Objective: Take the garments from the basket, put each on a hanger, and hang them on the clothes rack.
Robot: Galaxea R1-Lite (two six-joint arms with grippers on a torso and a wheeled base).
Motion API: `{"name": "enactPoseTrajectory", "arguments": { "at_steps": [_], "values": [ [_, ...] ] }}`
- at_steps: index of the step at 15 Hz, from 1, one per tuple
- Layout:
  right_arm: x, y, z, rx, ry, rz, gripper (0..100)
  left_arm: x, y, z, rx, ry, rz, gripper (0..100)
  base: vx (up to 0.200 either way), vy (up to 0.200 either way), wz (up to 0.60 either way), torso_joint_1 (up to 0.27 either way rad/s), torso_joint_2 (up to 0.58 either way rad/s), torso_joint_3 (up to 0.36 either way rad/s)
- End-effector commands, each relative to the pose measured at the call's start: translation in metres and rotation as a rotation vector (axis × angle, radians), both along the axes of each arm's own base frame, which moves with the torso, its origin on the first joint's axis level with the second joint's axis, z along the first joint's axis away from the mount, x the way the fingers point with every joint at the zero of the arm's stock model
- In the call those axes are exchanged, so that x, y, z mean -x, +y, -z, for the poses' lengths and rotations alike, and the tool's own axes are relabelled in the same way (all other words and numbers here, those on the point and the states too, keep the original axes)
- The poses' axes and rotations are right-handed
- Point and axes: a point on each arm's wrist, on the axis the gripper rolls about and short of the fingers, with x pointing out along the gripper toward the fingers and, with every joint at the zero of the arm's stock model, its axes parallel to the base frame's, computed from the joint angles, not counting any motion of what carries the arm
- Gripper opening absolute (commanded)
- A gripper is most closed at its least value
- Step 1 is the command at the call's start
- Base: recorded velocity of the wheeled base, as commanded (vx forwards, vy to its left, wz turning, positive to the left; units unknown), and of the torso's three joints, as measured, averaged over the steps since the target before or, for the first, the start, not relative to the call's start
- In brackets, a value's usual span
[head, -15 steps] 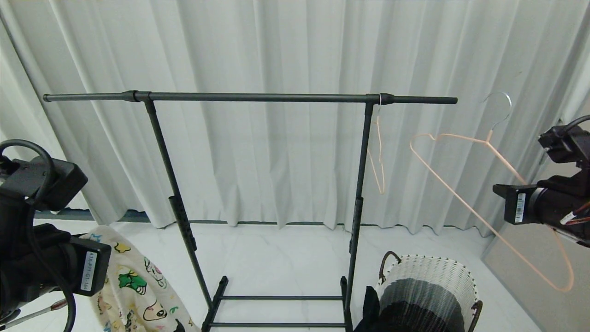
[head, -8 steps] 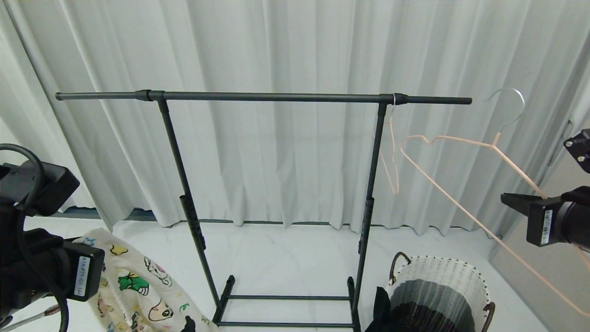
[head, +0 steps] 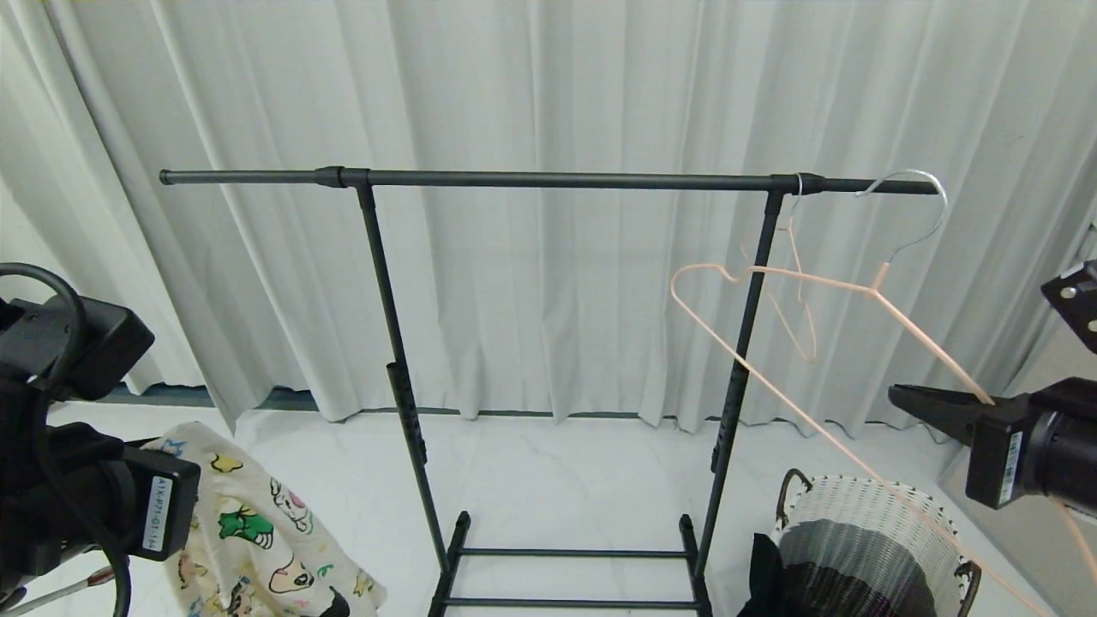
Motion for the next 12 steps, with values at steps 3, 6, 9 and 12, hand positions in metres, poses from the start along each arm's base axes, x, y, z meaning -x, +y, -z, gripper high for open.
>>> {"name": "enactPoseTrajectory", "arguments": {
  "at_steps": [3, 6, 9, 12],
  "values": [
    [-0.001, 0.036, 0.022, -0.022, 0.045, -0.132, 0, -0.002, -0.008, 0.003, -0.007, 0.017, 0.047, 0, 0.000, 0.067, 0.00, -0.001, 0.00, 0.001],
    [-0.006, 0.066, 0.029, -0.068, 0.040, -0.207, 0, -0.021, -0.029, 0.004, 0.024, -0.029, 0.113, 0, 0.000, 0.000, 0.00, 0.000, 0.00, 0.000],
    [0.000, 0.085, 0.036, -0.092, 0.064, -0.274, 0, -0.072, -0.054, 0.007, 0.069, -0.062, 0.074, 0, 0.000, 0.000, 0.00, 0.000, 0.00, 0.000],
    [0.015, 0.098, 0.035, -0.119, 0.071, -0.355, 0, -0.127, -0.071, 0.005, 0.133, -0.084, -0.104, 0, 0.000, 0.000, 0.00, 0.000, 0.00, 0.000]
  ]
}}
